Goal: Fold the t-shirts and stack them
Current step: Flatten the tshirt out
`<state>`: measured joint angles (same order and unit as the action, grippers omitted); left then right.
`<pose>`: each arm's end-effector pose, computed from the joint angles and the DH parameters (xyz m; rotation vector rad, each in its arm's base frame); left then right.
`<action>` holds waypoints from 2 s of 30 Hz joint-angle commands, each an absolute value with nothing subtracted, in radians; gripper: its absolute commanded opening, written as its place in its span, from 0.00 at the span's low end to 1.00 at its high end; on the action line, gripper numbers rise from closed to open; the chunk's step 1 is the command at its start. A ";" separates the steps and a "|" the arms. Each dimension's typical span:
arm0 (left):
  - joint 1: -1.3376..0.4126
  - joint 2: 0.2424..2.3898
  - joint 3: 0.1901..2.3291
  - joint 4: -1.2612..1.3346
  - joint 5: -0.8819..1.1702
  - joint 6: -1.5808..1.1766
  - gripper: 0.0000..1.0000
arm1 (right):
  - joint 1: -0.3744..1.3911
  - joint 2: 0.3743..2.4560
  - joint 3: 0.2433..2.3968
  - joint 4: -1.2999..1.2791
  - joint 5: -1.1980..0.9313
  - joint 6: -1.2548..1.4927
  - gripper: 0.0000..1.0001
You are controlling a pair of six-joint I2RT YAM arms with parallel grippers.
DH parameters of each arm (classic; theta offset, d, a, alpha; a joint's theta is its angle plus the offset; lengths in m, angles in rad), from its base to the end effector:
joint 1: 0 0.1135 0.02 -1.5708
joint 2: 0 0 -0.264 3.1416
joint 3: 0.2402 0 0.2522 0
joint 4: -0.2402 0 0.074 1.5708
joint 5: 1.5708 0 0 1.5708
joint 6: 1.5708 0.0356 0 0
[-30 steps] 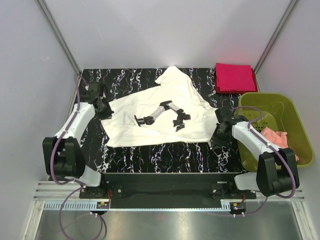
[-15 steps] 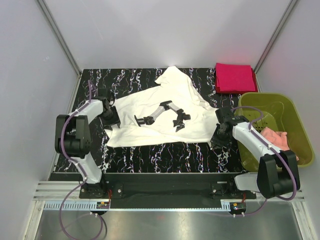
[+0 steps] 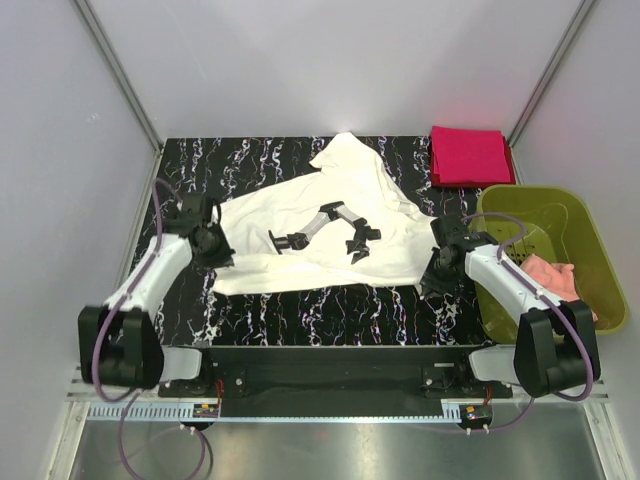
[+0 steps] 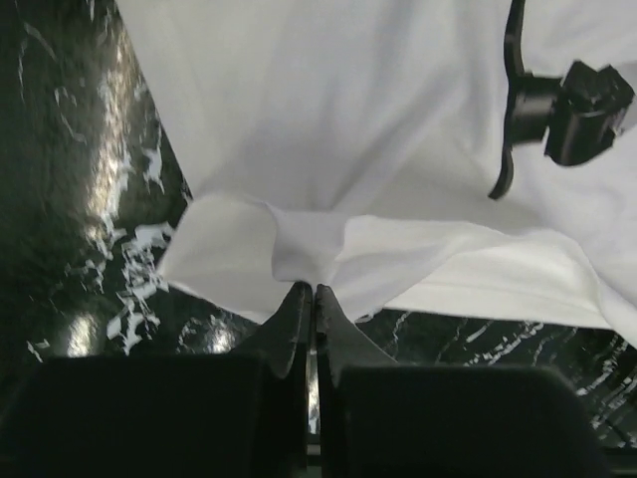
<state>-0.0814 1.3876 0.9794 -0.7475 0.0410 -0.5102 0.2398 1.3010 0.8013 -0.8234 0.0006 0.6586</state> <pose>0.2637 -0.0230 0.2306 -0.5730 2.6874 -0.2226 0.2140 0.0523 0.1970 0.6059 2.8504 0.1567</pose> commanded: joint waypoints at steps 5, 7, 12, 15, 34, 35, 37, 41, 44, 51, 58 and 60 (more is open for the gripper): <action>-0.091 1.028 0.678 -0.937 0.180 -0.828 0.20 | 0.247 1.339 0.793 -0.810 -0.037 0.646 0.00; -0.077 1.000 0.740 -1.015 0.117 -0.813 0.37 | 0.247 1.347 0.798 -0.810 -0.044 0.638 0.00; -0.064 1.023 0.913 -1.079 -0.035 -0.744 0.62 | 0.247 1.376 0.804 -0.798 -0.066 0.630 0.00; -0.066 1.098 0.869 -1.023 0.113 -0.719 0.38 | 0.248 1.387 0.807 -0.787 -0.067 0.629 0.00; -0.064 1.200 0.610 -0.856 0.193 -0.873 0.51 | 0.247 1.393 0.802 -0.781 -0.078 0.609 0.00; -0.064 1.204 0.611 -0.853 0.186 -0.874 0.51 | 0.248 1.391 0.802 -0.781 -0.080 0.612 0.00; -0.064 1.209 0.607 -0.836 0.167 -0.880 0.51 | 0.247 1.388 0.801 -0.781 -0.080 0.612 0.00; -0.064 1.262 0.614 -0.801 0.132 -0.867 0.51 | 0.247 1.376 0.795 -0.781 -0.078 0.615 0.00; -0.064 1.284 0.592 -0.773 0.133 -0.864 0.49 | 0.247 1.368 0.795 -0.784 -0.077 0.617 0.00; -0.064 1.325 0.580 -0.712 0.156 -0.850 0.14 | 0.247 1.358 0.796 -0.788 -0.090 0.627 0.00; -0.063 1.263 0.851 -0.914 0.026 -0.763 0.00 | 0.291 1.359 0.929 -0.853 -0.054 0.569 0.00; -0.060 1.244 1.026 -0.966 -0.076 -0.718 0.00 | 0.317 1.390 1.033 -0.889 -0.006 0.548 0.00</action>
<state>-0.0658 1.3083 0.8062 -0.9085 0.0837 -0.7994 0.2802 1.3891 0.8665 -0.8551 -0.0601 0.6010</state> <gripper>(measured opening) 0.025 0.019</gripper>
